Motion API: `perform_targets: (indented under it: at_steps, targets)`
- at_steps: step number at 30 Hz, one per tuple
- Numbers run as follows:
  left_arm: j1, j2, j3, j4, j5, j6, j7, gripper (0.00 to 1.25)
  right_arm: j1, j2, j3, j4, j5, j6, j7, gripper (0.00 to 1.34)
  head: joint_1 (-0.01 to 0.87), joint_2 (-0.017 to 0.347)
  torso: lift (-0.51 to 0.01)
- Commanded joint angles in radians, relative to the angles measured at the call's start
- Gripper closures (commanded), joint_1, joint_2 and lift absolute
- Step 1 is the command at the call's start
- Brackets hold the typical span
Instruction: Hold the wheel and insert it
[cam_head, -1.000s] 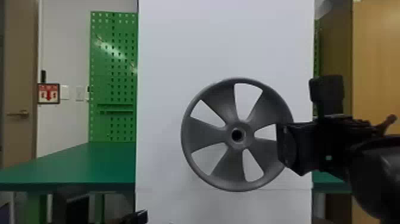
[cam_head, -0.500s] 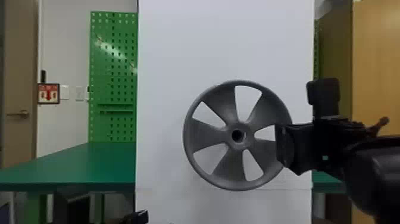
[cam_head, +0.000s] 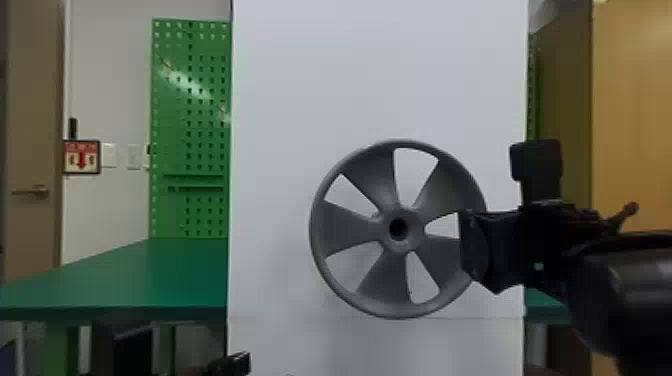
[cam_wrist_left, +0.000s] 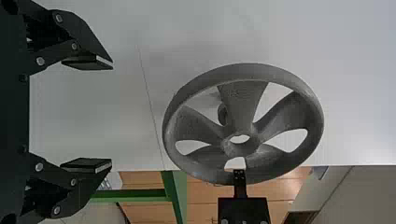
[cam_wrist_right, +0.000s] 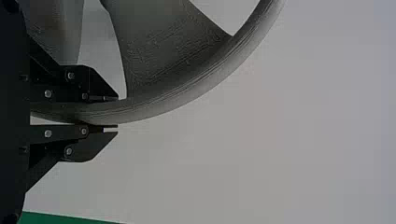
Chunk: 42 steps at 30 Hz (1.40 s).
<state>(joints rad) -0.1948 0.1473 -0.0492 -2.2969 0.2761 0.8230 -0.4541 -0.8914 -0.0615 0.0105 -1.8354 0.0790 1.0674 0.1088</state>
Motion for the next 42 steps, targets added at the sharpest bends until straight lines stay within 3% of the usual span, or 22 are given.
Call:
perform_targets:
  at_steps: [1,42]
  targets:
    - [0.0,0.0,-0.001,0.001,0.0,-0.001,0.0,0.5,-0.007,0.0,-0.001,0.025,-0.001,-0.017,0.0,1.13,0.0,0.005,-0.497]
    - [-0.006,0.002,-0.012,0.008,0.002,-0.004,0.0,0.5,-0.034,-0.008,-0.007,0.119,-0.024,-0.084,-0.018,1.13,0.0,0.005,-0.497]
